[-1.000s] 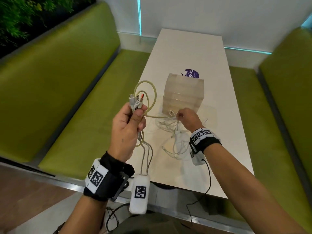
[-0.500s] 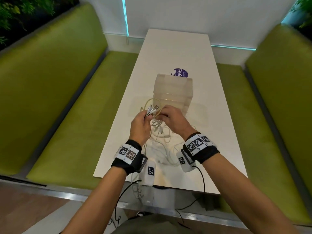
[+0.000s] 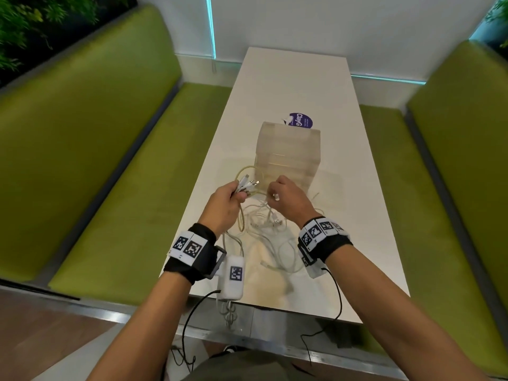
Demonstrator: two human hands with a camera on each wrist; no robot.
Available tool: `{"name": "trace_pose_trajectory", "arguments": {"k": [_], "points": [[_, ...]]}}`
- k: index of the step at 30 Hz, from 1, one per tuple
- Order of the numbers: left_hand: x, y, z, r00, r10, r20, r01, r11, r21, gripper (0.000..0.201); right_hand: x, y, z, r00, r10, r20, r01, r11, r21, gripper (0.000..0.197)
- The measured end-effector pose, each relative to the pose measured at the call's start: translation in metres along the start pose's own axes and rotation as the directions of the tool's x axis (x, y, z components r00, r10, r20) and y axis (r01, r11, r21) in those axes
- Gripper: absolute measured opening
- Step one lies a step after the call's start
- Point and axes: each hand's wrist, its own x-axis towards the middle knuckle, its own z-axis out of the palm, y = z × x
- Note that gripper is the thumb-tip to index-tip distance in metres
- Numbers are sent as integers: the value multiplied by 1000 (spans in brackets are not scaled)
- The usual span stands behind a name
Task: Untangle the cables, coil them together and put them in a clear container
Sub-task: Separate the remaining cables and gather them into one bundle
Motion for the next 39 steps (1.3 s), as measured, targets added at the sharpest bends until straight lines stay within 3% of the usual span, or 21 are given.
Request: {"name": "trace_pose_trajectory", "arguments": {"k": [3, 6, 9, 12, 16, 19, 23, 25, 29, 31, 34, 39], "points": [[0, -10, -1, 994, -42, -101, 40, 999, -17, 17, 5, -4, 1, 1000, 9, 26, -9, 1000, -2, 11], [2, -22, -12, 972, -134, -191, 116, 988, -103, 19, 5, -5, 3, 998, -10, 60, 2, 993, 118, 10], [0, -28, -19, 969, -175, -171, 152, 978, -142, 19, 6, -2, -2, 998, 36, 58, -47, 978, 205, 15], [-3, -29, -19, 978, -164, -131, 145, 979, -142, 19, 8, -1, -4, 997, 60, 41, -66, 983, 171, 19], [-7, -25, -18, 980, -161, -117, 139, 975, -175, 21, 5, 4, -2, 980, 168, 103, -177, 981, 84, 39], [-9, -22, -22, 984, -148, -98, 126, 971, -204, 21, 2, 10, -3, 972, 205, 118, -212, 976, 46, 38], [-16, -22, -26, 989, -126, -72, 107, 968, -225, 22, -7, 5, -10, 965, 254, 60, -260, 953, 157, 30], [-21, -20, -27, 989, -136, -62, 115, 959, -258, 21, -13, 0, -16, 969, 243, 39, -245, 941, 232, 35], [-29, -13, -28, 994, -104, 20, 105, 963, -247, 20, -28, -18, -27, 994, -17, 108, -26, 920, 390, 47], [-33, -10, -27, 992, -91, 82, 108, 965, -239, 17, -36, -30, -34, 984, -70, 161, -25, 854, 520, 43], [-38, -6, -24, 979, -53, 197, 100, 968, -232, 16, -44, -41, -38, 967, -88, 240, -86, 771, 631, 57], [-47, 8, -20, 934, -17, 356, 116, 959, -259, 22, -55, -46, -46, 999, -9, 37, -15, 802, 598, 74]]}}
